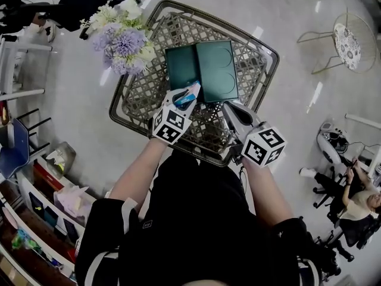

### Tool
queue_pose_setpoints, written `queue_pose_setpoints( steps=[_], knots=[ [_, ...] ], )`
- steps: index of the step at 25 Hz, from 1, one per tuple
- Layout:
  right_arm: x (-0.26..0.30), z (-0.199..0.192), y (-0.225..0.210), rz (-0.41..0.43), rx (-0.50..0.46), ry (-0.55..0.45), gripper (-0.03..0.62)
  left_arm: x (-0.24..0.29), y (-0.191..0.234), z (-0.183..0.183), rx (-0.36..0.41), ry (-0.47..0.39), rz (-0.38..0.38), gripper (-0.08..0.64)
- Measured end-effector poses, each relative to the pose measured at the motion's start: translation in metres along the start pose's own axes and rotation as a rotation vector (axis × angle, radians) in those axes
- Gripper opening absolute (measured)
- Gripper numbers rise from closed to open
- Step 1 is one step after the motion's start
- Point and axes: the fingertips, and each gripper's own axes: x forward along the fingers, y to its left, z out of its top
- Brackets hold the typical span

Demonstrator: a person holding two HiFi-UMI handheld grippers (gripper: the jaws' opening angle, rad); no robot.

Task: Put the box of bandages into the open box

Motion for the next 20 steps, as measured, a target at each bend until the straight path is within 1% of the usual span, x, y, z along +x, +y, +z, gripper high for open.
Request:
queue_pose_setpoints(
  steps=[2, 4, 7, 12, 16, 18, 20],
  knots=[
    [-0.002, -0.001, 0.003, 0.004, -0.006, 0.005, 0.009, 0.0, -0.003, -0.003, -0.021, -0.001, -0.011, 0.129],
    [-0.005, -0.002, 0.005, 0.004, -0.01, 0.01, 0.009, 0.0, -0.007, -0.005, -0.025, 0.0, -0.023, 0.129],
    [-0.007, -0.003, 0.004, -0.001, -0.011, 0.019, 0.009, 0.0, -0.013, -0.004, 0.001, 0.009, -0.043, 0.132],
    [-0.008, -0.003, 0.004, -0.003, 0.0, 0.023, 0.009, 0.003, -0.029, -0.009, 0.041, 0.037, -0.103, 0.173],
    [-0.007, -0.003, 0.002, -0.002, 0.0, 0.023, 0.009, 0.005, -0.037, -0.012, 0.032, 0.037, -0.144, 0.175],
    [-0.007, -0.004, 0.001, -0.004, 0.002, 0.025, 0.009, 0.007, -0.037, -0.015, 0.027, 0.047, -0.152, 0.175],
    [-0.007, -0.005, 0.001, -0.006, 0.005, 0.027, 0.009, 0.01, -0.032, -0.019, 0.027, 0.068, -0.138, 0.173]
  ],
)
